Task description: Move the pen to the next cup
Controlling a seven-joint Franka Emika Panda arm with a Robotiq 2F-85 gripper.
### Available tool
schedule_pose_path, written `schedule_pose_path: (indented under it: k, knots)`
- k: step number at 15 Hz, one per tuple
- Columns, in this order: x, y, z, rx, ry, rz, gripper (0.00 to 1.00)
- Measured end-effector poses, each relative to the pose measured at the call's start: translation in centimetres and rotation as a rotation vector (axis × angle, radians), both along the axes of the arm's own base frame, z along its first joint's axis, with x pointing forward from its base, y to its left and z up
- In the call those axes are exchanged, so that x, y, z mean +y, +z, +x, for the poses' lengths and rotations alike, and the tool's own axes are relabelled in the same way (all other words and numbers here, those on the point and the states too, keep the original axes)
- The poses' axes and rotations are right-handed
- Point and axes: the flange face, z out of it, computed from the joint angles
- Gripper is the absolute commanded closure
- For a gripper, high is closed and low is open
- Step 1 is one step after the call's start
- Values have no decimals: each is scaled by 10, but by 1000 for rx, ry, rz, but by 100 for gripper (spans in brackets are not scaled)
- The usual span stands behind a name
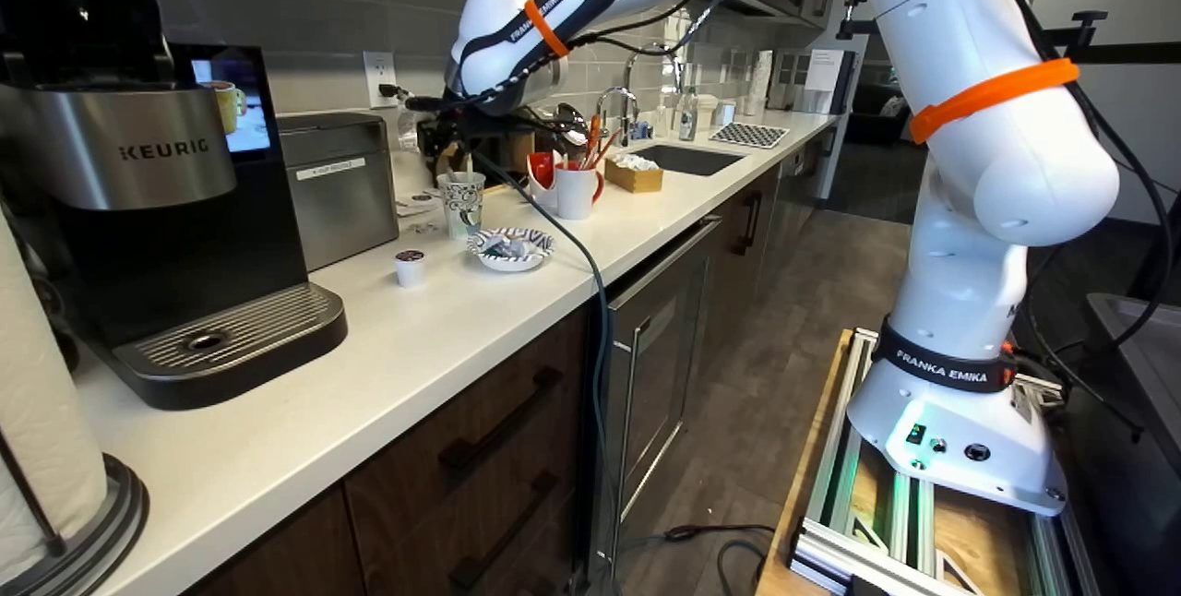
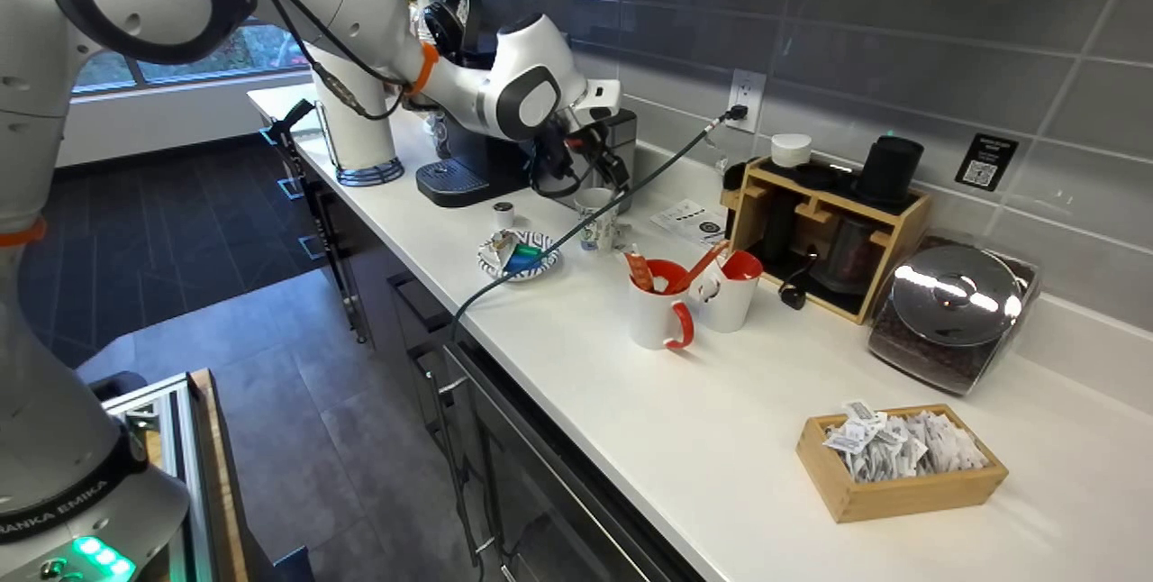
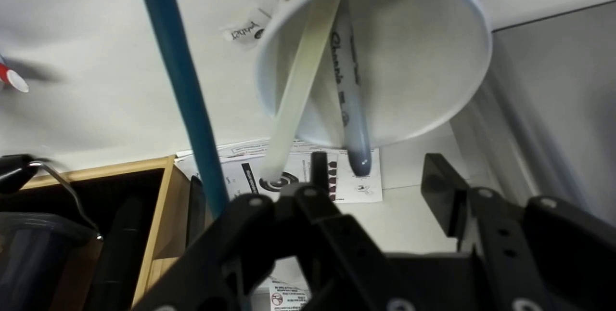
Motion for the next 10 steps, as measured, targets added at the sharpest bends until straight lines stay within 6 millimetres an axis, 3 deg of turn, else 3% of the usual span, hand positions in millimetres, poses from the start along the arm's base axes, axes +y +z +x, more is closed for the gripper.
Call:
schedule_pose_path:
  k: [3,8,10]
  knots:
    - [-3,-2,0,7,-13,2,54]
    - [-13,-1,1,9,-48,6,100]
    - [-14,-1,1,7,-55,9,100]
